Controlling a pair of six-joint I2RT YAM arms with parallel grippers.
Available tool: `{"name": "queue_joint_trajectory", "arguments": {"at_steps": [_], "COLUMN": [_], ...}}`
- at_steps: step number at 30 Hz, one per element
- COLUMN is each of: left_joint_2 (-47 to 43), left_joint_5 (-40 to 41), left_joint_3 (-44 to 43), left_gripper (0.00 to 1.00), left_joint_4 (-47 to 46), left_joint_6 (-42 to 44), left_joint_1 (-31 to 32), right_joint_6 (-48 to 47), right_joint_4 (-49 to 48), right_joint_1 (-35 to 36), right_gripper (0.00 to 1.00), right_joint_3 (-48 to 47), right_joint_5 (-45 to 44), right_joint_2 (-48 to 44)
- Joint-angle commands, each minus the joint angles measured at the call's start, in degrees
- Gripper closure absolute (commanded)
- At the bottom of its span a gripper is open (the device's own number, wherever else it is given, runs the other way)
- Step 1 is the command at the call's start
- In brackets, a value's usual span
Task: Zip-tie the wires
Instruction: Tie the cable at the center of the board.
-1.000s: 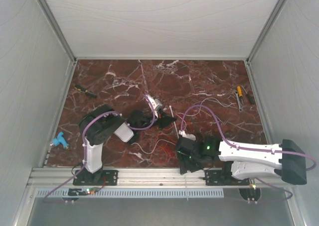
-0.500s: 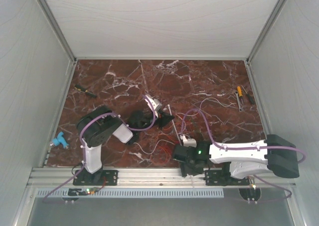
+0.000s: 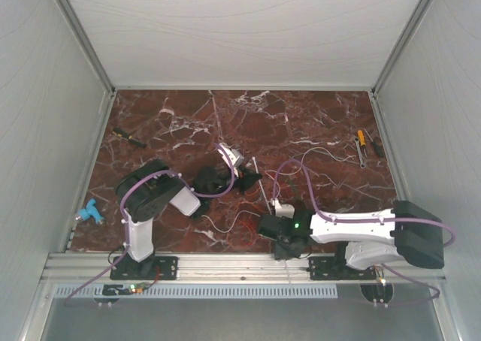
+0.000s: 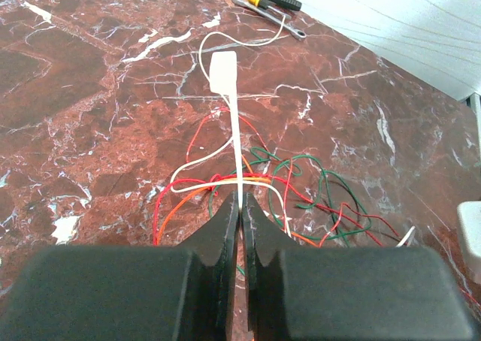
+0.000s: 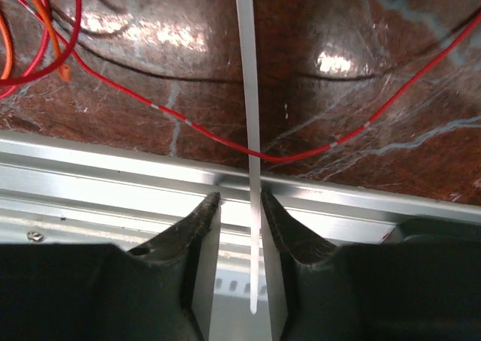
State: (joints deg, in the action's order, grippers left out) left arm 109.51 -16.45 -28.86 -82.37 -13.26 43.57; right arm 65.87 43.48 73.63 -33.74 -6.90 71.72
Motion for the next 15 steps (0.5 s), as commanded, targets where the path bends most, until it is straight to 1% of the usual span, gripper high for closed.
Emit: {"name": "queue_joint_trajectory", "arguments": {"at_steps": [1,3,4,6,7,12,15], "left_joint_2": [-1.1,-1.2,-1.2,-1.4,-1.7,-3.5,-5.1], "left_joint_5": [0.9,1.0,1.1,1.1,1.1,1.0,0.2], "left_joint_3": [-1.2,-1.1,-1.0,-0.7,-0.5,1.2,1.9], "left_gripper": [1.0,1.0,1.0,1.0,1.0,1.0,1.0], "left_joint_4": [-2.9,-3.2,-3.4,-3.7,-3.8,-4.1,-4.1], "left_joint_6": [1.9,1.7,1.7,1.5,1.4,1.2,0.8], "left_joint_1": [0.2,0.2,0.2,0.2,0.2,0.3,0.4], "right_joint_6": [0.4,0.4,0.4,0.3,0.2,-1.0,-2.5], "right_joint_4": [-2.2,-2.7,-3.2,-3.6,-3.6,-4.5,-3.2], "right_joint_1": [1.7,2.4,2.5,2.6,2.6,1.9,1.1], "right_gripper": [0.77,0.8,0.83,0.92,0.99,1.0,1.0], "right_joint_3": [2.6,3.2,3.4,3.3,3.1,2.5,0.8], "right_joint_5": [0.5,1.9,2.5,2.9,3.0,3.2,1.6], "right_joint_2": [6.7,8.6,9.4,10.8,11.5,12.9,10.0]}}
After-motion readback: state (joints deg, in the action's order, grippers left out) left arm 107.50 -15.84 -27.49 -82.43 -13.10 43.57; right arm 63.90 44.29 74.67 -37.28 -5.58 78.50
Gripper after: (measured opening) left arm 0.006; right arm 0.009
